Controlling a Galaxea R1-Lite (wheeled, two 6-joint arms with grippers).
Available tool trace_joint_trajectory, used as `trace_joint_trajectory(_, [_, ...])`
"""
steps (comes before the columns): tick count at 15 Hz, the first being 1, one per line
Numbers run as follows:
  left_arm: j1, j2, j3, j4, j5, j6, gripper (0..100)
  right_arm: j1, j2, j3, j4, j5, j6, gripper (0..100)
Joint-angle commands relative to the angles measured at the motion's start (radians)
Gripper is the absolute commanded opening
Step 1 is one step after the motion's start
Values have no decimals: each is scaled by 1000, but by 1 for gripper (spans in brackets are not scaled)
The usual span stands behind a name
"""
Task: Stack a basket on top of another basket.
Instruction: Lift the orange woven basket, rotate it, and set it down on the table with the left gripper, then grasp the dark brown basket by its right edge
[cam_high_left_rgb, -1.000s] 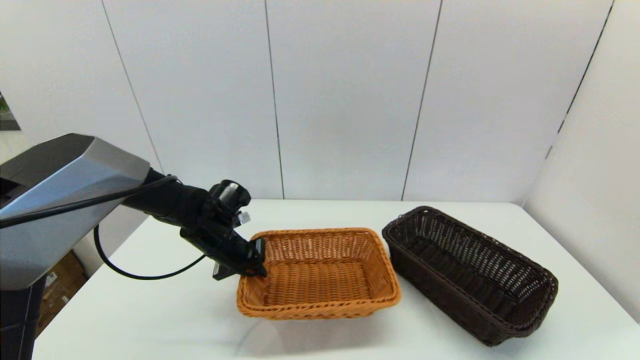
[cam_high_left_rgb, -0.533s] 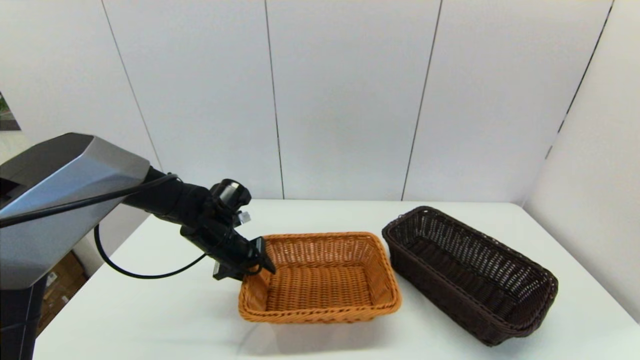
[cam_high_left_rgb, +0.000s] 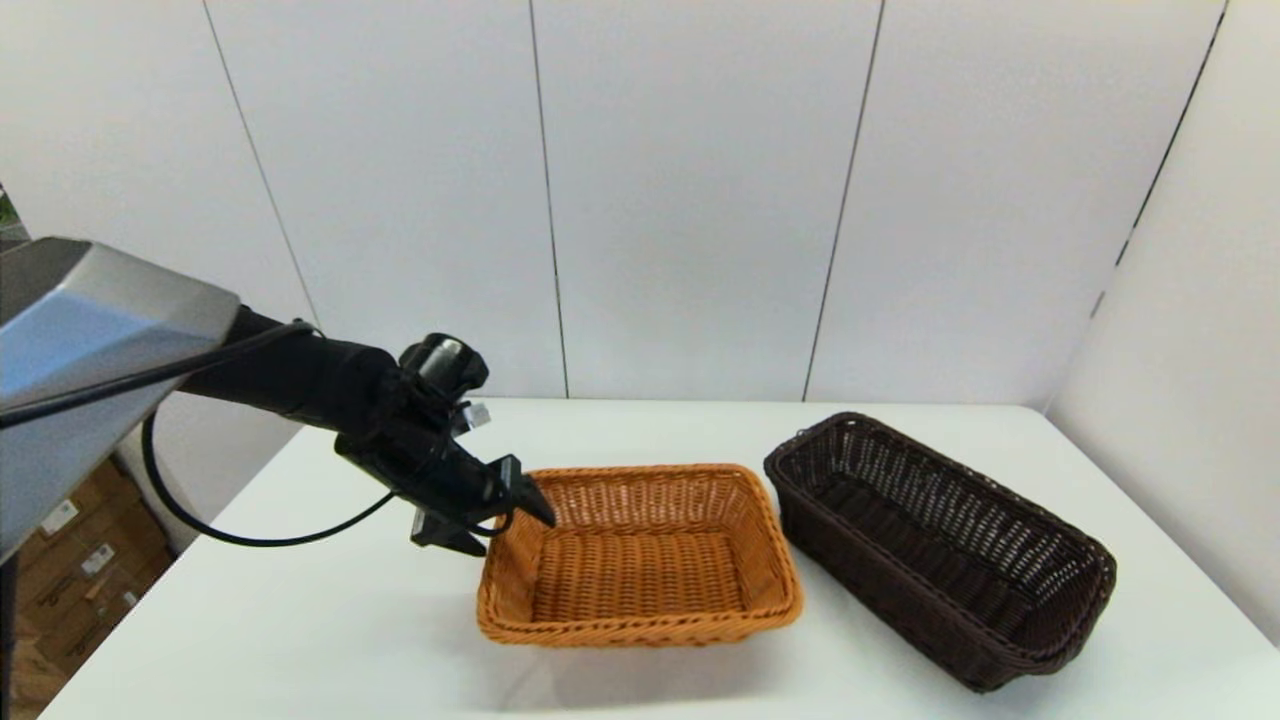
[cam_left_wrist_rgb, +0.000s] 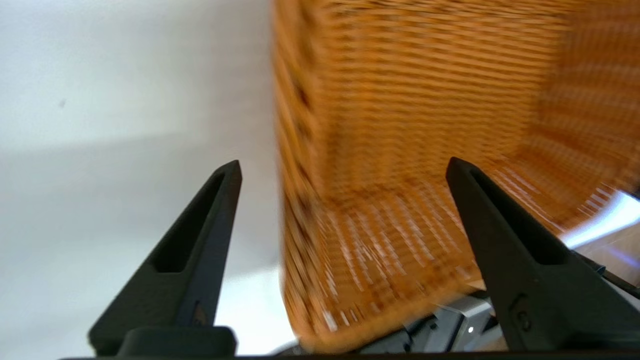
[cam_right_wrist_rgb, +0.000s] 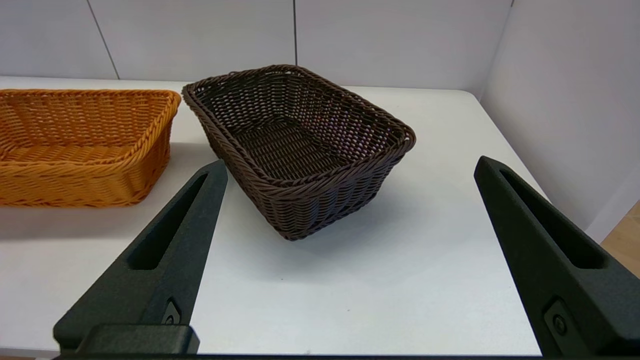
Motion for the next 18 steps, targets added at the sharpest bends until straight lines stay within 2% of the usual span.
trace_joint_trajectory(1, [2, -308, 14, 127, 0, -1, 100, 0, 1, 2, 0, 0, -1, 100])
trace_joint_trajectory(4, [-1, -580, 98, 172, 0, 17, 100, 0, 1, 2, 0, 0, -1, 100])
trace_joint_trajectory(7, [-2, -881, 302, 170, 0, 132, 100, 0, 1, 0, 0, 0, -1, 100])
trace_joint_trajectory(11, [-2, -1198, 499, 198, 32, 154, 100, 0, 1, 2, 0, 0, -1, 100])
trace_joint_trajectory(14, [-2, -1381, 580, 259, 75, 209, 100, 0, 1, 2, 0, 0, -1, 100])
trace_joint_trajectory(18, [-2, -1513, 611, 302, 72, 212, 100, 0, 1, 0, 0, 0, -1, 100])
